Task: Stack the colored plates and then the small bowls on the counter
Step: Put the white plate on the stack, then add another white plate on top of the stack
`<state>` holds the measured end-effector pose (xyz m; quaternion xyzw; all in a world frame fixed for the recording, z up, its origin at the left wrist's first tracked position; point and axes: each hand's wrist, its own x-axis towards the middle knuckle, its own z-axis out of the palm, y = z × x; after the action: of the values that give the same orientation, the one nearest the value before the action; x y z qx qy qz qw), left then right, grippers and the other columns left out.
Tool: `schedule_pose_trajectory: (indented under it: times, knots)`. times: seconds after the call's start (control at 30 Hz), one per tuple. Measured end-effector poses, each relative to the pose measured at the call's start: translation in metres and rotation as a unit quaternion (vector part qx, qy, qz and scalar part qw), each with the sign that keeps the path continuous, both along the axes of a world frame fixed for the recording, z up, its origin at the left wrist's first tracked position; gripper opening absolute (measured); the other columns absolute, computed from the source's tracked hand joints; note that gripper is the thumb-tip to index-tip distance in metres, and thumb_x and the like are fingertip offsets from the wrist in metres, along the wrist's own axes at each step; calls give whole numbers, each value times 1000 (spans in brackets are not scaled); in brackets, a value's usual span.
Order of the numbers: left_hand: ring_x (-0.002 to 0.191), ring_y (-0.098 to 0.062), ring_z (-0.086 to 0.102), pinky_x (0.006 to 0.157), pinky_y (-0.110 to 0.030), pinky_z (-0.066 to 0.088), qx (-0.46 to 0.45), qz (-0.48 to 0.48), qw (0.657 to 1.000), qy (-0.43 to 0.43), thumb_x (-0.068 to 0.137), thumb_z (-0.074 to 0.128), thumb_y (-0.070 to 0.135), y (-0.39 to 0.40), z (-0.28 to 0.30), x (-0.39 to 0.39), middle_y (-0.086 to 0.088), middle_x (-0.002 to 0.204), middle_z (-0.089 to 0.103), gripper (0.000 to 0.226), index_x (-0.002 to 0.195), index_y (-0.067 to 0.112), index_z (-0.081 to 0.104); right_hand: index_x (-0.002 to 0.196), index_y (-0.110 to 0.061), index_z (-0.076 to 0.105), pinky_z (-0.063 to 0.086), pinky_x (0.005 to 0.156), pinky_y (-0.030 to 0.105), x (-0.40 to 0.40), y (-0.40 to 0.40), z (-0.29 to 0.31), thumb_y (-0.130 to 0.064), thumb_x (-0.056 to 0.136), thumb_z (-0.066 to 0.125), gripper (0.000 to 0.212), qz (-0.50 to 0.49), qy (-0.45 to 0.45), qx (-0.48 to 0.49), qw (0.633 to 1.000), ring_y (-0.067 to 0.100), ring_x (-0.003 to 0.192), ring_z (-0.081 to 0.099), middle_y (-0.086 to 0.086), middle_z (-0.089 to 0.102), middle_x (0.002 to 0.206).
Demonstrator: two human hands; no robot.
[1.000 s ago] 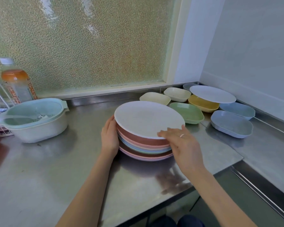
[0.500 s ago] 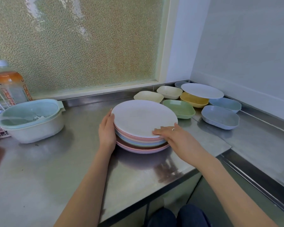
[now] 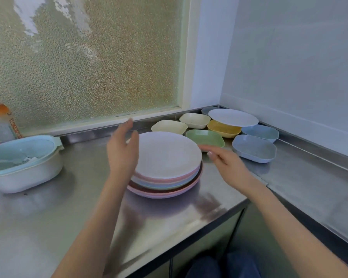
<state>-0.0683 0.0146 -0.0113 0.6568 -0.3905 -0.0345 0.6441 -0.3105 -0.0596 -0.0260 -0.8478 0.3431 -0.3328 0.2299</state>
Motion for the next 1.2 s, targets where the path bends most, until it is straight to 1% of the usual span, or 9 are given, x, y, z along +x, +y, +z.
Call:
schedule_pose_trajectory:
  times: [0.1, 0.17, 0.3, 0.37, 0.53, 0.7, 0.8, 1.03, 1.2]
  knots:
    - [114, -19, 59, 100, -33, 44, 38, -79, 983, -160, 89, 51, 12, -53, 38, -36, -1, 120, 67, 36, 123, 18, 62, 124, -19, 59, 34, 66, 7, -18, -48, 6, -17, 99, 42, 30, -72, -20, -5, 997, 14, 89, 59, -7, 65, 97]
    - [115, -20, 57, 101, -36, 44, 109, -171, 943, -264, 88, 49, 14, -104, 51, -65, 2, 120, 67, 39, 124, 21, 60, 125, -14, 58, 32, 70, 13, -26, -90, 7, -16, 97, 46, 30, -120, -17, -5, 993, 22, 96, 58, 5, 66, 108]
    - [120, -25, 51, 102, -36, 36, 269, -225, 777, -522, 88, 47, 14, -202, 48, -112, -2, 132, 58, 45, 131, 24, 52, 137, -13, 44, 33, 103, 34, -39, -178, 7, -6, 95, 43, 43, -192, 98, -15, 976, 28, 132, 39, 12, 50, 139]
    - [124, -24, 48, 105, -37, 32, 303, -218, 726, -578, 89, 45, 12, -241, 40, -123, -4, 137, 54, 48, 135, 23, 48, 142, -13, 35, 25, 111, 42, -41, -214, 8, 5, 90, 35, 55, -221, 189, -28, 956, 25, 141, 25, 12, 40, 146]
    - [131, -25, 43, 107, -38, 33, 350, -205, 698, -590, 90, 45, 9, -307, 0, -134, -5, 145, 44, 51, 140, 19, 39, 140, -16, 35, 17, 112, 42, -36, -268, -8, -2, 90, 37, 52, -217, 363, -61, 904, 21, 138, 30, 8, 43, 144]
    - [124, -31, 47, 99, -41, 41, 363, -185, 719, -563, 88, 47, 11, -331, -22, -140, -8, 140, 47, 48, 136, 16, 42, 114, -19, 57, 39, 87, 34, -30, -285, -17, -9, 93, 43, 28, -241, 377, -110, 888, 26, 106, 56, 7, 61, 116]
    - [126, -31, 45, 100, -42, 40, 354, -190, 750, -525, 90, 47, 14, -330, -17, -138, -8, 142, 44, 46, 136, 15, 43, 123, -19, 54, 31, 103, 39, -31, -284, -20, -8, 94, 41, 33, -250, 363, -149, 885, 27, 114, 54, 8, 62, 119]
    - [111, -27, 52, 97, -35, 38, 223, -199, 923, -242, 100, 31, 20, -275, 24, -104, -17, 132, 55, 33, 119, 11, 57, 132, -21, 49, 11, 115, 41, -27, -218, 3, 1, 90, 41, 48, -213, 282, -210, 911, 23, 134, 39, 7, 56, 134]
    - [113, -21, 50, 90, -32, 41, 200, -153, 956, -152, 93, 46, 17, -189, 55, -47, -3, 123, 49, 48, 140, 8, 39, 116, -15, 66, 31, 107, 46, -6, -130, 10, 5, 76, 44, 49, -129, 124, -255, 950, 31, 110, 62, 12, 68, 114]
